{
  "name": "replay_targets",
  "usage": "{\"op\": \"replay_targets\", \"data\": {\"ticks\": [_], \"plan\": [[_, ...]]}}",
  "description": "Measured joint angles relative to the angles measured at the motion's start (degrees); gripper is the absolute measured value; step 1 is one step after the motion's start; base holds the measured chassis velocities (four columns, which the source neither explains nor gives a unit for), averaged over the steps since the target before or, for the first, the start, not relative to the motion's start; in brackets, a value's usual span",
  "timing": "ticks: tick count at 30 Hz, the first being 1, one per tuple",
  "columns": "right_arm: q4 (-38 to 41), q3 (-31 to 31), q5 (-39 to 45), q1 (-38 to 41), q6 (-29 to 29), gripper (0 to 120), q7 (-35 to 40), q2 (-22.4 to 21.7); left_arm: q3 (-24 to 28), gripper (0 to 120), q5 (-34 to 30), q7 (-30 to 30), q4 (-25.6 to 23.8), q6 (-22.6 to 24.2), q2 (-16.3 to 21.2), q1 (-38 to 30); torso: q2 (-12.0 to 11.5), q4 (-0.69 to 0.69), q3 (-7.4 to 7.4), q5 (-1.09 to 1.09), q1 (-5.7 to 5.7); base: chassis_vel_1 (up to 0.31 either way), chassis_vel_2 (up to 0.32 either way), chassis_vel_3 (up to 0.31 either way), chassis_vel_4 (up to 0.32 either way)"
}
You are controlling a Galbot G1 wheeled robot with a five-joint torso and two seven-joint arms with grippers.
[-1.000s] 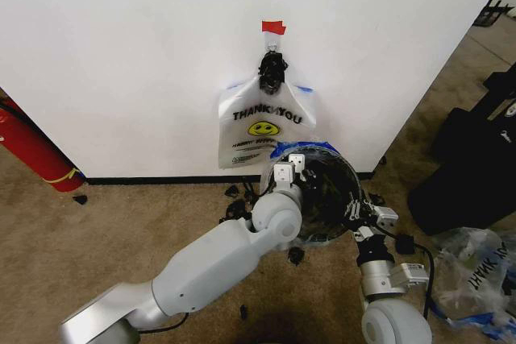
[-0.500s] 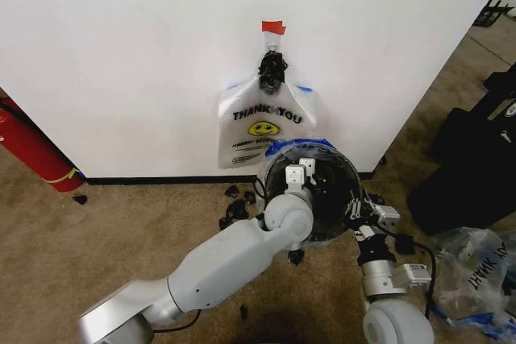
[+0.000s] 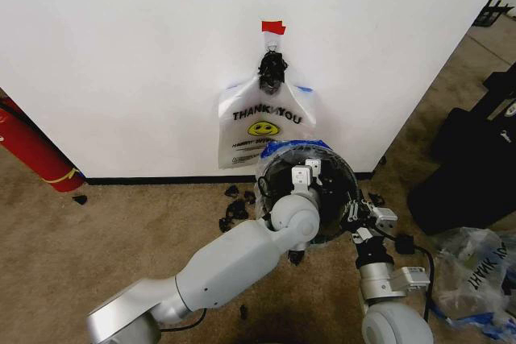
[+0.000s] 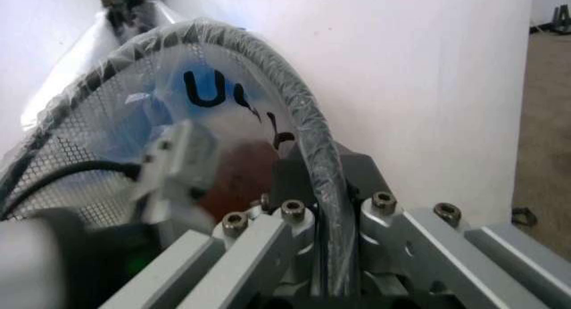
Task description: Pick up the garbage bag from the wall and place it over the trash bin.
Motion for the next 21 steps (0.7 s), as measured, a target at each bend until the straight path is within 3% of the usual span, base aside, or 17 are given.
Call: {"op": "replay_targets", "data": {"ticks": [6,12,15,21], "plan": [[-1.46,0.45,1.26,1.1,-0.27,0,0.83,-0.28,2.06,0,-5.48,1.32,-9.82,5.23,5.37,0.37,0.0,0.0,0.0,0.0,0.0,0.0,0.0,0.0,0.0],[-2.34,0.48,4.37,1.85,-1.87,0,2.17,-0.16,2.7,0,-8.22,1.92,-16.65,6.56,9.2,0.42,0.0,-0.01,0.0,0.0,0.0,0.0,0.0,0.0,0.0],[-2.43,0.5,6.28,2.08,-2.91,0,2.94,-0.08,1.96,0,-8.55,3.22,-19.83,6.59,11.57,1.4,0.0,-0.01,0.0,-0.01,0.0,0.0,0.0,0.0,0.0],[-2.84,0.8,14.01,2.79,-7.04,0,5.85,-0.15,-3.45,4,-6.91,8.58,-29.65,5.02,20.1,7.08,0.0,0.0,0.0,0.0,0.0,0.0,0.0,0.0,0.0]]}}
